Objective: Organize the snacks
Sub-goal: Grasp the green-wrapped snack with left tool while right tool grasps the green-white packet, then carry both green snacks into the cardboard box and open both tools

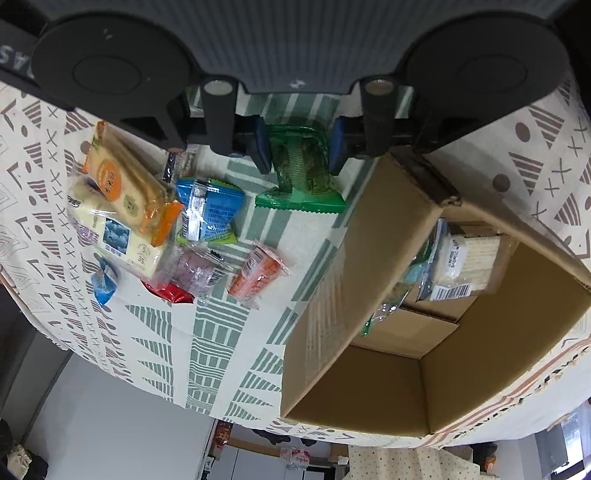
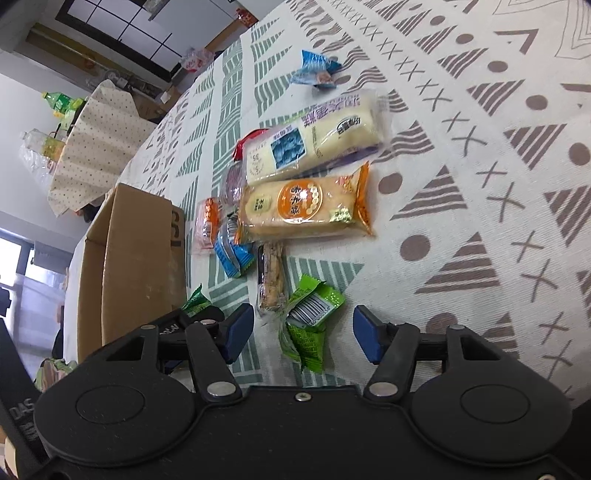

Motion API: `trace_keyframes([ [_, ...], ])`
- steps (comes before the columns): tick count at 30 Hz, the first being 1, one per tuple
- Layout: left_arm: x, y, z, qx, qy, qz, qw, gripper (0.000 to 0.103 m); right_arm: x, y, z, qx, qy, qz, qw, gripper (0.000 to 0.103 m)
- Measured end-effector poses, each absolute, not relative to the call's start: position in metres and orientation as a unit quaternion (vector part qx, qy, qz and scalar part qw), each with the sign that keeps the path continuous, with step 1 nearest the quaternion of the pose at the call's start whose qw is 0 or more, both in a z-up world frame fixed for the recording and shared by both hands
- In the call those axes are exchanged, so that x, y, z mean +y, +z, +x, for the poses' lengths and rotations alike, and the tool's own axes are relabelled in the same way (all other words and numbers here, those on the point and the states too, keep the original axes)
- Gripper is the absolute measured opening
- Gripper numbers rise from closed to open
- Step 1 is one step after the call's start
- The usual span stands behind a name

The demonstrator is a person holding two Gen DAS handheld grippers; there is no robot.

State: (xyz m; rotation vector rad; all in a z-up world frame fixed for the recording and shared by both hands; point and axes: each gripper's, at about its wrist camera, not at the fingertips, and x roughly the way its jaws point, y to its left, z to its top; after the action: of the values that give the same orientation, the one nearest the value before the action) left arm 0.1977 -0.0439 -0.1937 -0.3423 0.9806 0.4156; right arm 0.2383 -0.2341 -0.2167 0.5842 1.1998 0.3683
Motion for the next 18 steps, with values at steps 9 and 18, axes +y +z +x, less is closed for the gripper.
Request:
trace_keyframes([
  [9, -0.043, -0.174, 0.193, 0.481, 0.174, -0.164, 0.843, 0.031, -0.224, -0.221, 0.238, 0.565, 0.174, 0.258, 0.764, 0.028],
  [18, -0.038, -0.143, 0.180, 0.462, 0.146, -0.173, 0.858, 0.031, -0.228, -0.202, 0.224, 0.527, 0.172, 0.243, 0.796, 0.025],
])
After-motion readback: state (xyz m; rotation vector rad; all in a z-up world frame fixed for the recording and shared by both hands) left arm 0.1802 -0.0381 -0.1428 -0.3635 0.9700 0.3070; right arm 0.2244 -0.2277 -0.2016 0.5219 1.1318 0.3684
